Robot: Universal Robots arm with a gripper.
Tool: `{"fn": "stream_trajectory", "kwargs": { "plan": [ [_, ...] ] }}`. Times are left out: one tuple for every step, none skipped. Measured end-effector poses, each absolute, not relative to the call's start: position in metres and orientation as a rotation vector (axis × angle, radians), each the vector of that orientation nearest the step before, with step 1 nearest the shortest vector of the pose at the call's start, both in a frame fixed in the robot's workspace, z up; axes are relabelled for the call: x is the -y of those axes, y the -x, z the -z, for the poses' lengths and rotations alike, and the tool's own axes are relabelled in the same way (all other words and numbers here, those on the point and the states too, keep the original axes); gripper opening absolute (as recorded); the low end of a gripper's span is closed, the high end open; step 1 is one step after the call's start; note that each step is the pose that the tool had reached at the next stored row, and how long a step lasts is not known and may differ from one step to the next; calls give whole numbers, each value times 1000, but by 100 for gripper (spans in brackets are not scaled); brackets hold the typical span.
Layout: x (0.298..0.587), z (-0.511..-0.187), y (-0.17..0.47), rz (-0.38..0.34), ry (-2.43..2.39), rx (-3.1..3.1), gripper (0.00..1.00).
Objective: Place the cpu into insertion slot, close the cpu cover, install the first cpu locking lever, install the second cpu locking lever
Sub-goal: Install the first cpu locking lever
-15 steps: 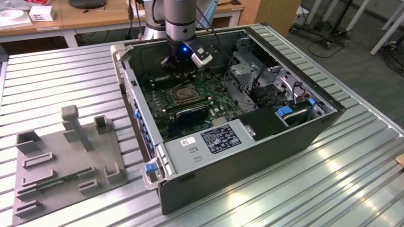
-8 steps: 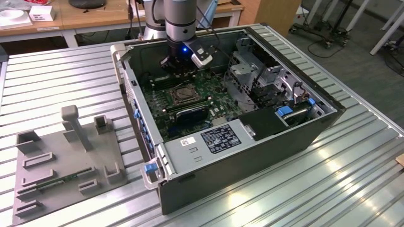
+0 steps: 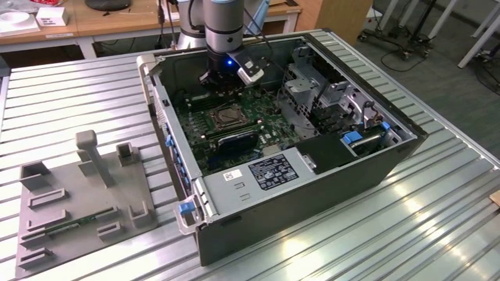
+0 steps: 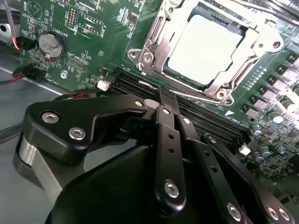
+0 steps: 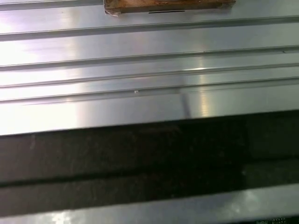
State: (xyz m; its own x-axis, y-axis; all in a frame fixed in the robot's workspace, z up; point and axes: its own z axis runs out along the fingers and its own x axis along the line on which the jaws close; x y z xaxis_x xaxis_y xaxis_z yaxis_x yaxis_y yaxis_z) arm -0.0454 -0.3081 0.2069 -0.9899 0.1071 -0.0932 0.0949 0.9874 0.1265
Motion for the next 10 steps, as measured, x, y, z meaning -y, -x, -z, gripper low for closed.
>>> {"fn": "stream_trajectory", "kwargs": {
  "plan": [
    [309,-207,46,-186,-155,-3031,11],
    [309,-207,46,-186,-154,-3029,11],
    [309,-207,46,-187,-154,-3028,11],
    [309,-207,47,-188,-154,-3026,11],
    [309,-207,47,-190,-154,-3025,11],
    [309,-207,47,-192,-154,-3024,11],
    [309,-207,47,-194,-154,-3023,11],
    [309,-207,47,-196,-153,-3023,11],
    [309,-207,48,-199,-154,-3023,11],
    [309,-207,48,-202,-154,-3023,11]
  ]
}}
